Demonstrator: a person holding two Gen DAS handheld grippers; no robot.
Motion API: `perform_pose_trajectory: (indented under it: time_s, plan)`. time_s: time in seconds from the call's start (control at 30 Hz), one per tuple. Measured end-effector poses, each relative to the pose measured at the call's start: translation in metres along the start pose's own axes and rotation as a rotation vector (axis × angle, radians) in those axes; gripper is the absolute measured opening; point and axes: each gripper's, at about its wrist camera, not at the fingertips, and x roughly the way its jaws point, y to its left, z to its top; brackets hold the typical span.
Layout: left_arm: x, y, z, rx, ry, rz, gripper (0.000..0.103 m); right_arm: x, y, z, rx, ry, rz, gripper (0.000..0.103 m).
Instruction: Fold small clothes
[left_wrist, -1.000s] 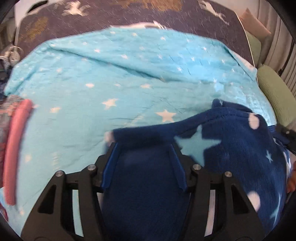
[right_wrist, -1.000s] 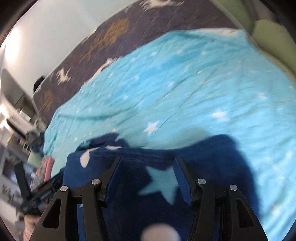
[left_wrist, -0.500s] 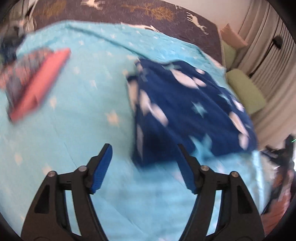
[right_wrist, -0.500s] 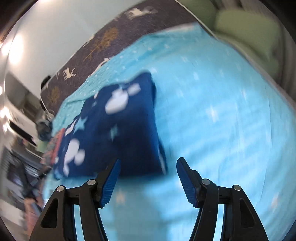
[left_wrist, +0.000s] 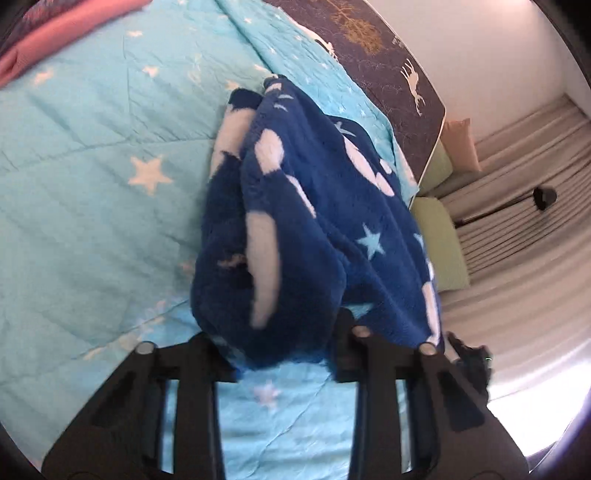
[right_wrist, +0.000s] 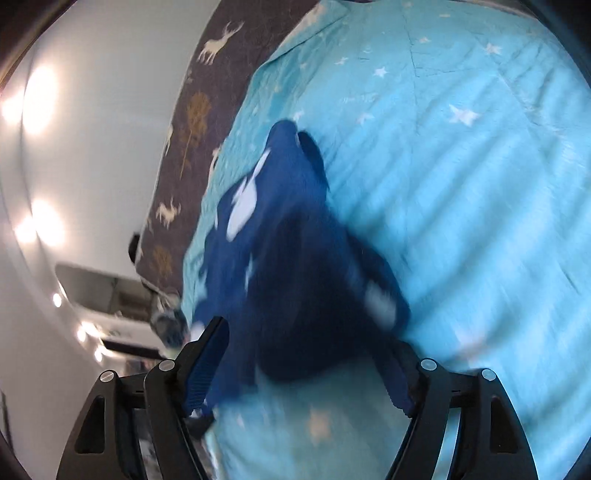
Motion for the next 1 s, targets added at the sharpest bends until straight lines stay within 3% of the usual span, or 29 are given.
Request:
perform_pose_trajectory:
  time_s: [0.07,0.1,0.27,0.43,0.53,0.67,0.77,0.9,0.97,1.0]
  plan:
    - [-0.005,-0.005,0.0,0.002,-0.025,-0.016,0.023,0.013,-0.003,0.012,0.065,0.006,0.0,0.023]
    - [-0.014,-0.007,0.0,0.024,-0.042,-0.019,0.021,0.016,-0.001,0.014,0.084,0.015,0.003,0.014]
    - [-0.064,-0.037,-0.016,0.173,-0.115,-0.036,0.018,-0.021,0.039,-0.003,-0.056,-0.046,0.028,0.012]
    - [-0.133,-0.034,-0.071,0.247,-0.132,-0.092,0.018,-0.075,0.059,-0.048,-0.166,-0.018,0.047,0.012]
    - [-0.152,-0.025,-0.117,0.279,-0.084,-0.064,0.018,-0.107,0.049,-0.088,-0.214,0.002,0.018,0.012]
    - [-0.167,0.008,-0.179,0.239,0.002,-0.013,0.018,-0.134,0.009,-0.142,-0.166,0.033,-0.054,0.012]
    - [-0.169,0.02,-0.199,0.253,0.031,0.038,0.02,-0.14,-0.014,-0.167,-0.134,0.061,-0.097,0.013]
    - [-0.185,0.016,-0.203,0.336,0.0,0.137,0.028,-0.149,-0.014,-0.173,-0.187,0.058,-0.277,0.037]
    - [-0.199,0.007,-0.206,0.401,-0.045,0.173,0.036,-0.161,-0.007,-0.17,-0.209,0.004,-0.334,0.041]
    - [-0.204,0.003,-0.206,0.428,-0.071,0.189,0.046,-0.171,-0.006,-0.171,-0.226,-0.034,-0.357,0.043]
